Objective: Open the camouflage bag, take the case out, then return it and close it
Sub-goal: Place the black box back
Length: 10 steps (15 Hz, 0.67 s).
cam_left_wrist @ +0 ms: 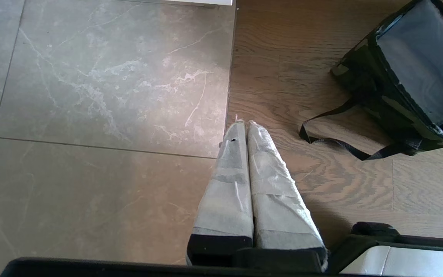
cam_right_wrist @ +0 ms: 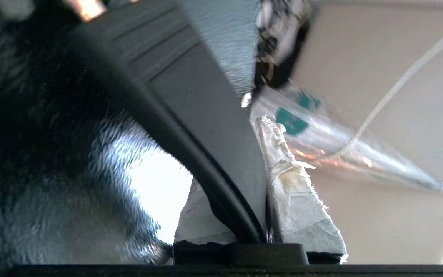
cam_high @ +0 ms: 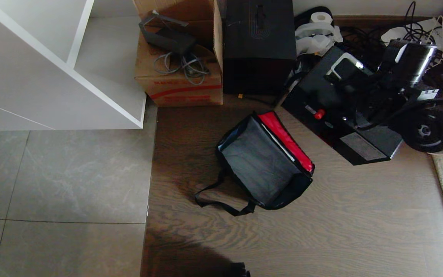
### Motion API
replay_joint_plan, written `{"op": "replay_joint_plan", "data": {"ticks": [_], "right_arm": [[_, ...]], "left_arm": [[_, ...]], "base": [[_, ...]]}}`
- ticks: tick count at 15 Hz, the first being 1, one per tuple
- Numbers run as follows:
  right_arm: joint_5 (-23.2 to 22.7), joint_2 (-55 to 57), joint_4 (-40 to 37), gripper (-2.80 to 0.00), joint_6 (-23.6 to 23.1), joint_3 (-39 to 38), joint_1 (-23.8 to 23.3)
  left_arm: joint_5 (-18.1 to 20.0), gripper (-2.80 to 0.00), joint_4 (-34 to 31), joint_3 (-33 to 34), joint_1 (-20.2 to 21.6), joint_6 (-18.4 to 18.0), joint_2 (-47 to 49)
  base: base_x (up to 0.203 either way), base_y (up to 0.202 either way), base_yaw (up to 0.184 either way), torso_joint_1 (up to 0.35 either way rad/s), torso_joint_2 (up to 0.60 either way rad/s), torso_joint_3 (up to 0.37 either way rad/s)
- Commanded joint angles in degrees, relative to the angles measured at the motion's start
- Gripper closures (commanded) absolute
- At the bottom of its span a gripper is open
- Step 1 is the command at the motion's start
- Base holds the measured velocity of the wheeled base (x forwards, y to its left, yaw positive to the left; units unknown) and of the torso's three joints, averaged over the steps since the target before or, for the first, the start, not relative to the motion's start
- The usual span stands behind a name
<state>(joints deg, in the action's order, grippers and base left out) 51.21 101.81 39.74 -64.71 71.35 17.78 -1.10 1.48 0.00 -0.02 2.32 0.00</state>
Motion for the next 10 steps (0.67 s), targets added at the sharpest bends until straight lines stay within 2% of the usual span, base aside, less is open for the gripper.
{"op": "replay_joint_plan", "data": {"ticks": [1,2,6,10], "right_arm": [[0.3,-4.4,-2.0,0.0,1.2,-1.5,4.1],[0.4,-5.0,-4.5,0.0,2.8,-2.3,6.0],[0.5,-6.0,-16.5,0.0,13.9,-2.8,11.9],[0.6,-5.5,-18.9,0.0,18.3,-3.5,16.8]], "left_arm": [[0.0,0.0,0.0,0.4,-0.1,0.1,0.0],[0.0,0.0,0.0,0.4,0.0,0.1,0.0],[0.0,0.0,0.0,0.5,0.0,0.1,0.0],[0.0,0.0,0.0,0.5,0.0,0.1,0.0]], "base": [[0.0,0.0,0.0,0.0,0.0,0.0],[0.0,0.0,0.0,0.0,0.0,0.0],[0.0,0.0,0.0,0.0,0.0,0.0],[0.0,0.0,0.0,0.0,0.0,0.0]]}}
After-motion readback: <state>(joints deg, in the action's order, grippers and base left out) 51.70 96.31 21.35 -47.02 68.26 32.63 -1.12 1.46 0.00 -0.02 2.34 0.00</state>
